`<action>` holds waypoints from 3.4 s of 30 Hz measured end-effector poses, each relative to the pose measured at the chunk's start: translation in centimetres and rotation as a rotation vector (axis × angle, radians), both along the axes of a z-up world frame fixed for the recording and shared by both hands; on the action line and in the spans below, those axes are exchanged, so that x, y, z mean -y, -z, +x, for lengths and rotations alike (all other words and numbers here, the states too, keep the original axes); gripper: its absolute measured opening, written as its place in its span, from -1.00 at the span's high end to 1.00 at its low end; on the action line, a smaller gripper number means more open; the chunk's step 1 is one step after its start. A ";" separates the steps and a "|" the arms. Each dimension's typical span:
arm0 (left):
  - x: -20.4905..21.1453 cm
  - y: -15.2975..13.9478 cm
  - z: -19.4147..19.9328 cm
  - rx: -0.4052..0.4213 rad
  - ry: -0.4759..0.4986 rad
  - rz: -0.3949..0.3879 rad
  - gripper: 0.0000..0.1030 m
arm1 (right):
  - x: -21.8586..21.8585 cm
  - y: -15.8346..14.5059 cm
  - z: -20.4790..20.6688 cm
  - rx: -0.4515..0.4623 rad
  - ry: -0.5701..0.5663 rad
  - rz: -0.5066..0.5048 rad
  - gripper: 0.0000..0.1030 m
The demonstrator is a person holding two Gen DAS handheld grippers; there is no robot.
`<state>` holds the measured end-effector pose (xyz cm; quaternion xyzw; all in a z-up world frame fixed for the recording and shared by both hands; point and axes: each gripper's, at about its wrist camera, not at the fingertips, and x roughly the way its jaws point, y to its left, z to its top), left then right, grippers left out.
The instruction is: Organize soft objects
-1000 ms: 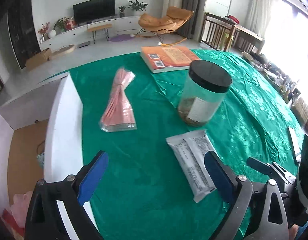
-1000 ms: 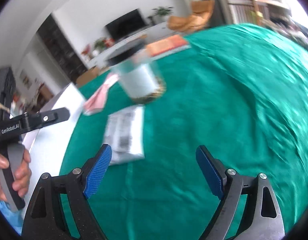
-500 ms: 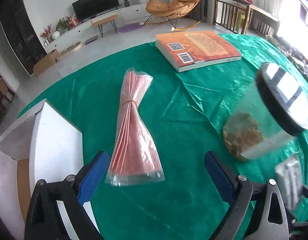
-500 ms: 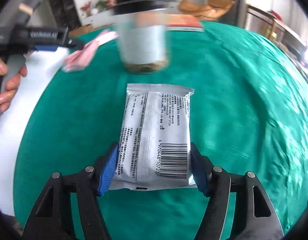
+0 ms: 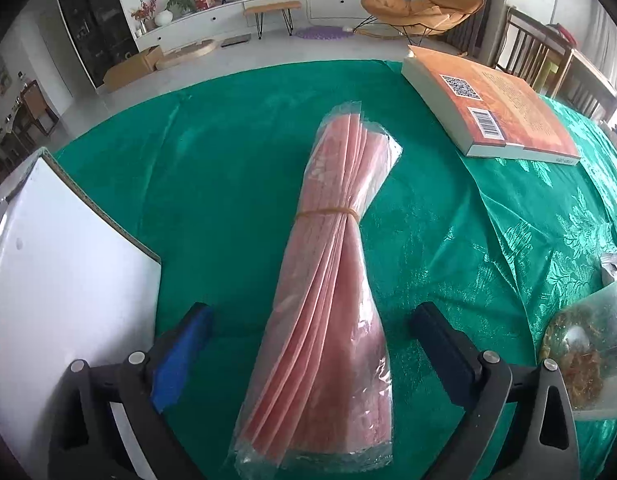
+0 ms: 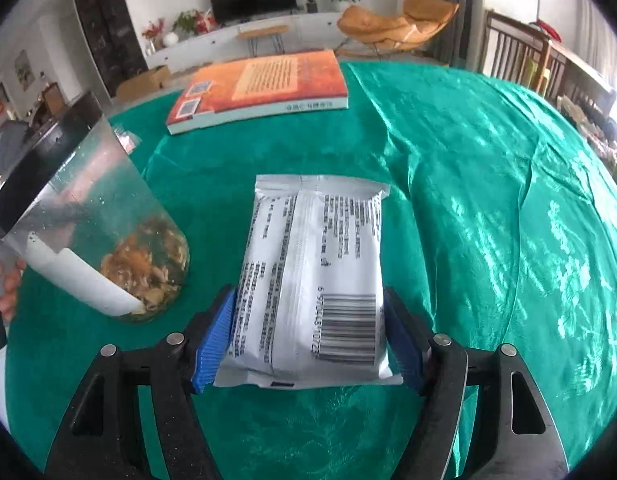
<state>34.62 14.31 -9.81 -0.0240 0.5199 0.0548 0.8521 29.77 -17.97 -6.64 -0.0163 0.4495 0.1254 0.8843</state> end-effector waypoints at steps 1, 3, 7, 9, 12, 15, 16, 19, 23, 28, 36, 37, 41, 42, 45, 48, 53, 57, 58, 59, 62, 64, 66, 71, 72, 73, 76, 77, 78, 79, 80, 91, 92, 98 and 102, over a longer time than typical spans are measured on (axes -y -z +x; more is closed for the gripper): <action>-0.2 0.0 0.1 -0.007 0.003 -0.021 -0.90 | -0.1 0.2 0.2 -0.016 -0.002 0.002 -0.47; 0.3 -0.8 0.0 0.021 0.042 -0.014 -0.17 | -0.2 0.3 0.3 -0.020 0.000 -0.014 -0.36; 1.0 -1.8 -0.4 0.011 0.074 -0.012 0.56 | 0.5 -0.9 0.3 -0.053 0.046 0.031 -0.29; 0.9 -2.6 -1.1 0.023 0.071 -0.063 0.57 | 1.2 -2.5 -0.2 -0.023 0.063 0.071 -0.29; 0.9 -4.9 -3.1 0.065 0.070 -0.163 0.57 | 1.8 -5.8 -1.4 0.041 0.072 0.088 -0.29; 0.9 -7.9 -5.6 0.109 0.102 -0.235 0.57 | 1.7 -8.8 -2.4 0.090 0.061 0.079 -0.29; 1.0 -8.9 -6.7 0.123 0.116 -0.250 0.57 | 1.5 -9.7 -2.8 0.105 0.055 0.077 -0.29; 0.5 -12.1 -10.1 0.168 0.147 -0.285 0.57 | 0.5 -12.4 -4.2 0.147 0.025 0.069 -0.29; -2.5 -16.2 -15.6 0.242 0.135 -0.344 0.57 | -1.7 -15.3 -6.2 0.174 -0.034 0.083 -0.29; -8.7 -19.8 -24.0 0.313 0.058 -0.338 0.55 | -7.0 -19.3 -10.9 0.189 -0.177 0.171 -0.29; -16.5 -18.0 -34.4 0.320 -0.210 -0.020 -1.00 | -21.9 -20.8 -19.3 0.061 -0.543 0.345 -0.35; -17.1 -17.9 -35.3 0.340 -0.240 0.006 -1.00 | -23.4 -20.5 -19.9 0.042 -0.574 0.368 -0.41; -19.0 -17.1 -37.8 0.343 -0.312 0.029 -1.00 | -27.9 -18.2 -21.4 -0.049 -0.663 0.369 -0.61; -19.0 -16.8 -38.2 0.347 -0.324 0.045 -1.00 | -28.2 -17.9 -21.6 -0.052 -0.664 0.370 -0.61; -18.0 -16.3 -38.8 0.347 -0.366 0.130 -1.00 | -27.8 -17.4 -21.8 -0.033 -0.645 0.345 -0.61; -16.6 -15.6 -39.1 0.315 -0.402 0.174 -1.00 | -27.6 -17.4 -22.4 -0.007 -0.629 0.295 -0.61; -14.7 -14.9 -38.9 0.279 -0.439 0.214 -1.00 | -27.9 -17.5 -24.1 0.014 -0.629 0.226 -0.61; -13.9 -14.9 -39.1 0.267 -0.457 0.225 -1.00 | -28.3 -17.4 -24.5 0.005 -0.632 0.178 -0.61; -13.9 -14.9 -39.2 0.264 -0.465 0.221 -1.00 | -28.3 -17.6 -24.7 0.004 -0.632 0.169 -0.61; -13.9 -15.0 -39.5 0.261 -0.470 0.220 -1.00 | -28.4 -17.5 -24.8 0.006 -0.632 0.158 -0.61; -13.8 -14.9 -39.6 0.223 -0.480 0.232 -1.00 | -28.6 -17.3 -25.0 0.004 -0.632 0.130 -0.61; -13.8 -14.8 -39.6 0.202 -0.474 0.222 -1.00 | -28.7 -17.2 -25.4 -0.001 -0.631 0.118 -0.61; -13.8 -14.8 -39.9 0.200 -0.471 0.211 -1.00 | -29.0 -17.1 -25.6 -0.004 -0.632 0.100 -0.61; -14.4 -15.3 -41.3 0.209 -0.482 0.169 -1.00 | -29.9 -16.4 -25.9 -0.007 -0.633 0.061 -0.61; -14.5 -15.6 -41.8 0.210 -0.487 0.157 -1.00 | -30.2 -16.3 -26.1 -0.009 -0.634 0.052 -0.61; -14.6 -15.7 -42.0 0.211 -0.491 0.149 -1.00 | -30.4 -16.2 -26.3 -0.010 -0.634 0.044 -0.61; -14.9 -16.4 -42.9 0.204 -0.496 0.129 -1.00 | -31.2 -16.1 -27.1 -0.018 -0.641 0.012 -0.61; -14.9 -16.6 -43.2 0.204 -0.492 0.126 -1.00 | -31.4 -16.2 -27.4 -0.021 -0.646 0.003 -0.61; -14.8 -16.9 -43.4 0.206 -0.489 0.128 -1.00 | -31.7 -16.2 -27.7 -0.022 -0.652 -0.004 -0.61; -14.8 -17.1 -43.7 0.210 -0.489 0.133 -1.00 | -31.8 -16.3 -28.0 -0.020 -0.654 -0.011 -0.61; -14.7 -17.4 -43.9 0.214 -0.489 0.137 -1.00 | -32.0 -16.5 -28.3 -0.018 -0.655 -0.018 -0.61; -15.5 -18.1 -44.9 0.229 -0.520 0.120 -1.00 | -32.6 -17.8 -29.7 -0.027 -0.659 -0.009 -0.61; -15.6 -18.1 -45.0 0.229 -0.523 0.122 -1.00 | -32.6 -17.9 -29.7 -0.031 -0.660 -0.002 -0.61; -16.0 -17.8 -45.2 0.228 -0.532 0.117 -1.00 | -33.0 -18.1 -30.0 -0.033 -0.665 -0.002 -0.61; -15.9 -17.7 -45.2 0.230 -0.528 0.115 -1.00 | -33.1 -17.9 -30.1 -0.038 -0.669 0.000 -0.61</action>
